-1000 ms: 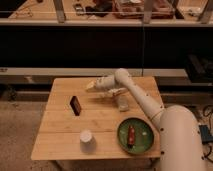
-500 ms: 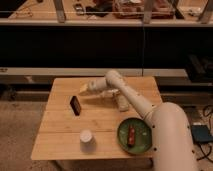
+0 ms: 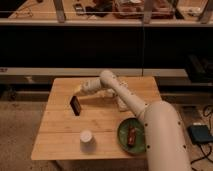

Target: Knock the eraser over

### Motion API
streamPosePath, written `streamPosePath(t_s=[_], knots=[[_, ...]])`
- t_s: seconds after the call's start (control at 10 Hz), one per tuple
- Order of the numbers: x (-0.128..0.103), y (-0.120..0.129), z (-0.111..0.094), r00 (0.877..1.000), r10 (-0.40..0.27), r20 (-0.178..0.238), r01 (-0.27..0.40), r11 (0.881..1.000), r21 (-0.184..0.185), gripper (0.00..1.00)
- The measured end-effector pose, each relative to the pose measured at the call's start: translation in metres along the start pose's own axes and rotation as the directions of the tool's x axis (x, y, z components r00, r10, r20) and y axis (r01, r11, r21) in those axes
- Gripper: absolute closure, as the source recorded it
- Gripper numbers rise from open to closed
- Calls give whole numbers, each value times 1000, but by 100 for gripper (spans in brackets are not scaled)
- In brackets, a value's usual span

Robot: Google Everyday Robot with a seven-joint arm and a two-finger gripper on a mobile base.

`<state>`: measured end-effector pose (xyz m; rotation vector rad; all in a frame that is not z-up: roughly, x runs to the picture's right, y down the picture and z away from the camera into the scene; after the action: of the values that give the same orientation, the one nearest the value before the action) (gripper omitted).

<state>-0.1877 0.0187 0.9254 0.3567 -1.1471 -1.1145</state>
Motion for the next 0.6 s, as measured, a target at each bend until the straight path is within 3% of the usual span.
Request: streamPosePath(t_s=[0.3,0.6], knots=[[2,1,7,1000,16,16,-16,1000,14,93],[-9,5,12,999,22,37,-22,1000,9,93]])
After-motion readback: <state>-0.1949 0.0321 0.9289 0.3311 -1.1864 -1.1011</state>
